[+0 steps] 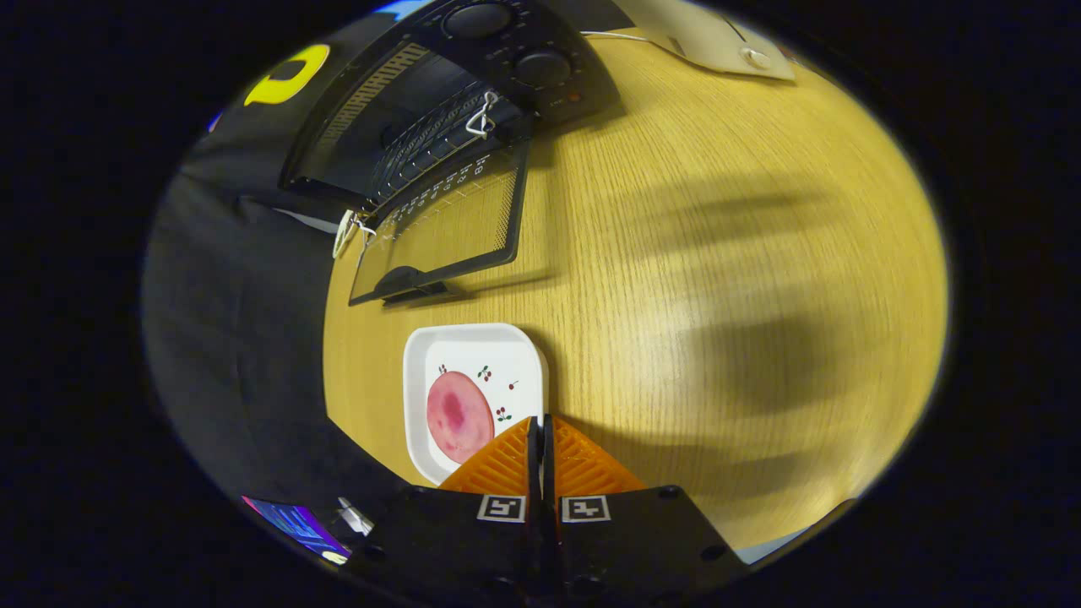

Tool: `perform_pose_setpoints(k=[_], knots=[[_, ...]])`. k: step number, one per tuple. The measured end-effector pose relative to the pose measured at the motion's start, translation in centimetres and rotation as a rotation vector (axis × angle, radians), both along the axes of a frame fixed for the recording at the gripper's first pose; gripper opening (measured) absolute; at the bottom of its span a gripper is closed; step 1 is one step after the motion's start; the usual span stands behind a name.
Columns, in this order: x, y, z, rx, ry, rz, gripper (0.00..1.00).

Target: Open the toaster oven, put the food inside, and close the toaster oven door.

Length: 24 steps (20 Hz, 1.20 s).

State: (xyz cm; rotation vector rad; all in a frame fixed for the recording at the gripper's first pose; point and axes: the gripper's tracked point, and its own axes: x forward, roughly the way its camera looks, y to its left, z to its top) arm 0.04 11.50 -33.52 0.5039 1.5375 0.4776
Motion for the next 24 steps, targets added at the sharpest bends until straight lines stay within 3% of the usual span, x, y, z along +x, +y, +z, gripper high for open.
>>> perform_pose_setpoints(k=[9,14,24], knots=[[0.3,1.9,3.0,0.172,0.012,-0.167,0.02],[2.7,3.9,4.8,0.176,-0.049,-0.307,0.02],[6.4,8.5,5.2,0.173,-0.064,-0.505,0.02]])
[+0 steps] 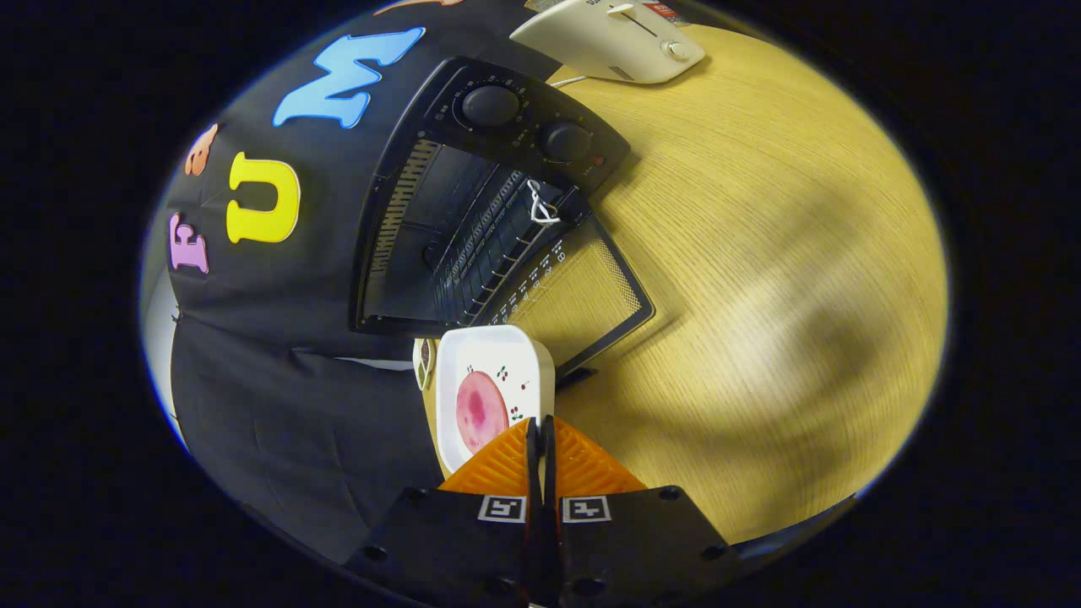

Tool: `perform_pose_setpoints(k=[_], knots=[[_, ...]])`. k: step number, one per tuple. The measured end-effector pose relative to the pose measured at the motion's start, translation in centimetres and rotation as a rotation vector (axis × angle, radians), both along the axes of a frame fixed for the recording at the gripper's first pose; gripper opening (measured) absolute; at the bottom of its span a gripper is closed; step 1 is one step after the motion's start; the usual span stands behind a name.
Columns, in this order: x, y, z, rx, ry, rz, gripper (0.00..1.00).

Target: Open the toaster oven, put the food inside, and close the toaster oven door.

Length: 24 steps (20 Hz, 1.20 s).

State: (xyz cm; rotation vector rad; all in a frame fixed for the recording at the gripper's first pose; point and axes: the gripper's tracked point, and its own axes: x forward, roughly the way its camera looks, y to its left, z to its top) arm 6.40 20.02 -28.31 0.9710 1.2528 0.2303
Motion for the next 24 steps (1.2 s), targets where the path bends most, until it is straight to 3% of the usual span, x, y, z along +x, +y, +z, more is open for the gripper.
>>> perform_pose_setpoints(k=[9,14,24], knots=[[3.4,3.4,-0.2,0.000,0.010,-0.163,0.02],[6.4,3.6,-0.6,0.009,0.012,-0.315,0.01],[11.8,5.7,-1.7,0.032,-0.008,-0.530,0.02]])
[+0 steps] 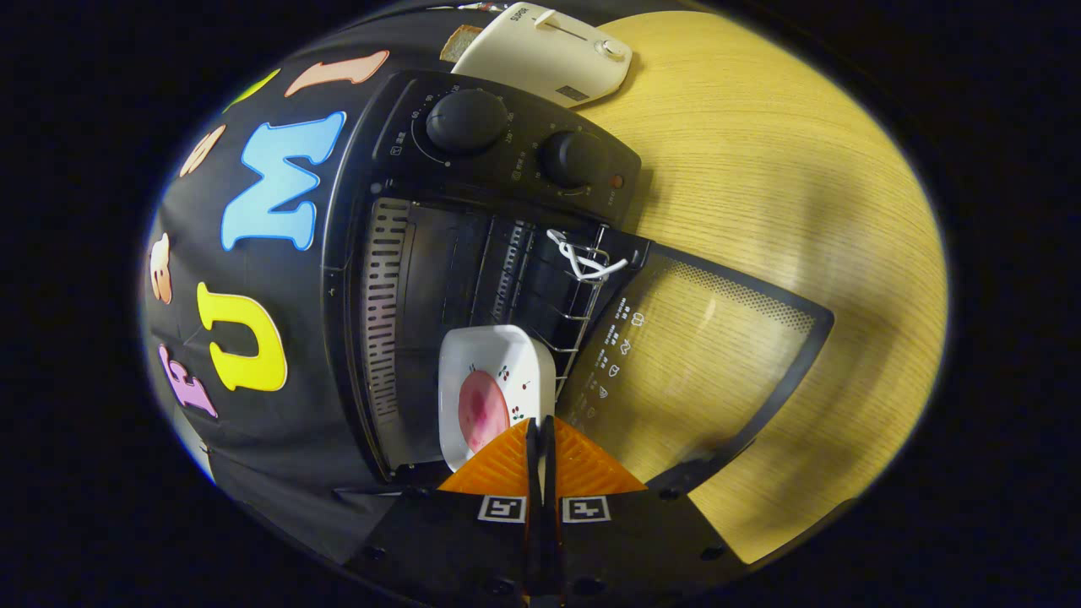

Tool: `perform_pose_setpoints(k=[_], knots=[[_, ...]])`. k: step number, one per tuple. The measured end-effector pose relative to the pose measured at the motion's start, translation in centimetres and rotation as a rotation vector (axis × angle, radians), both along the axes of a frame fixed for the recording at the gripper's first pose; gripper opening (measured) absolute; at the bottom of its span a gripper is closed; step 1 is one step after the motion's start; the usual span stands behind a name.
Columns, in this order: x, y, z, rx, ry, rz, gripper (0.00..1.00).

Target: Open the toaster oven, put the food inside, and close the toaster oven door.

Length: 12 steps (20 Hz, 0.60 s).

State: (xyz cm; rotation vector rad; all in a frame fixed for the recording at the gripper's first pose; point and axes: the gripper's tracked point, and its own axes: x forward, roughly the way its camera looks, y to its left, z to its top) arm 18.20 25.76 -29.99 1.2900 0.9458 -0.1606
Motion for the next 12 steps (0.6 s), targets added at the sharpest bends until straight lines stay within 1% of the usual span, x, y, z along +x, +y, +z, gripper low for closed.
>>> perform_pose_setpoints(k=[5,12], knots=[[2.8,1.4,-0.2,0.014,-0.017,-0.118,0.02],[5.2,2.9,-0.7,0.001,-0.030,-0.193,0.02]])
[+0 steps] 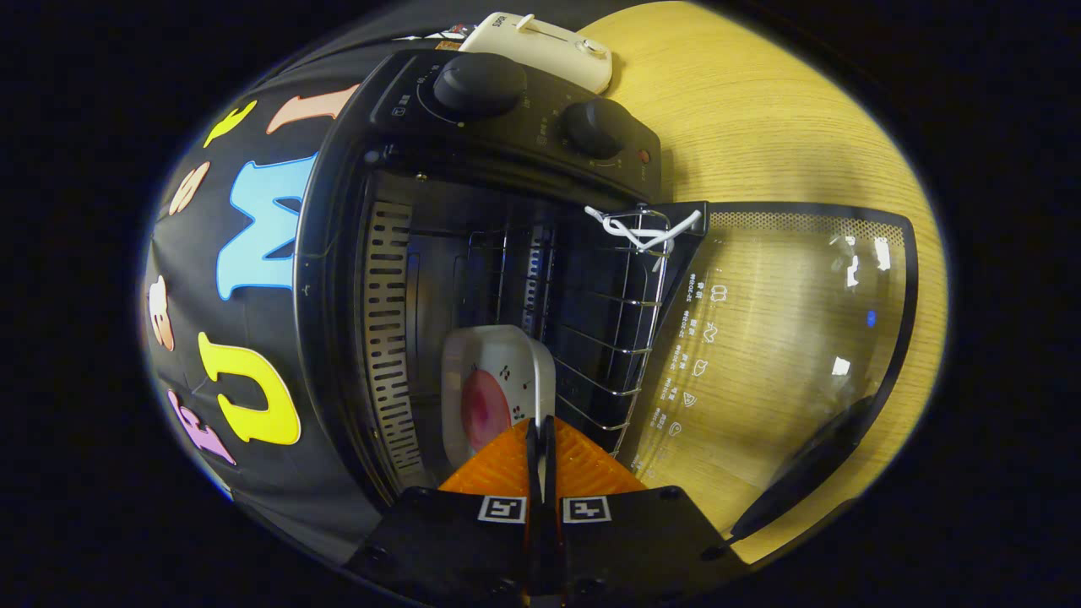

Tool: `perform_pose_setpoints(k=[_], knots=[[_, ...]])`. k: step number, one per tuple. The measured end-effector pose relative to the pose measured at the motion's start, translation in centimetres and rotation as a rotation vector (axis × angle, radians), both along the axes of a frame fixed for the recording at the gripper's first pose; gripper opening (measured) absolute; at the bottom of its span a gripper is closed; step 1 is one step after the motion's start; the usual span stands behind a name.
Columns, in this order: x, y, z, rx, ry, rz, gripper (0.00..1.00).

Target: Open the toaster oven, put the food inside, and close the toaster oven door.

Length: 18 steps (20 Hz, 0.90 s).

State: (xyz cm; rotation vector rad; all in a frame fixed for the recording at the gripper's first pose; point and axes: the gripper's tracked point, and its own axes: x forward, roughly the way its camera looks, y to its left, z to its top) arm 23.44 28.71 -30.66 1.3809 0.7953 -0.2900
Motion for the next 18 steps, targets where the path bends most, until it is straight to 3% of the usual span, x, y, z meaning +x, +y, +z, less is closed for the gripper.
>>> perform_pose_setpoints(k=[5,8,11,14,18], knots=[[0.5,0.2,0.6,-0.024,-0.038,-0.002,0.05],[0.2,0.4,1.9,-0.045,-0.105,0.064,0.14],[-0.7,0.7,3.2,-0.067,-0.154,0.125,0.52],[-2.5,0.5,4.6,-0.177,-0.231,0.229,0.97],[-4.9,0.9,5.3,-0.314,-0.289,0.409,0.97]])
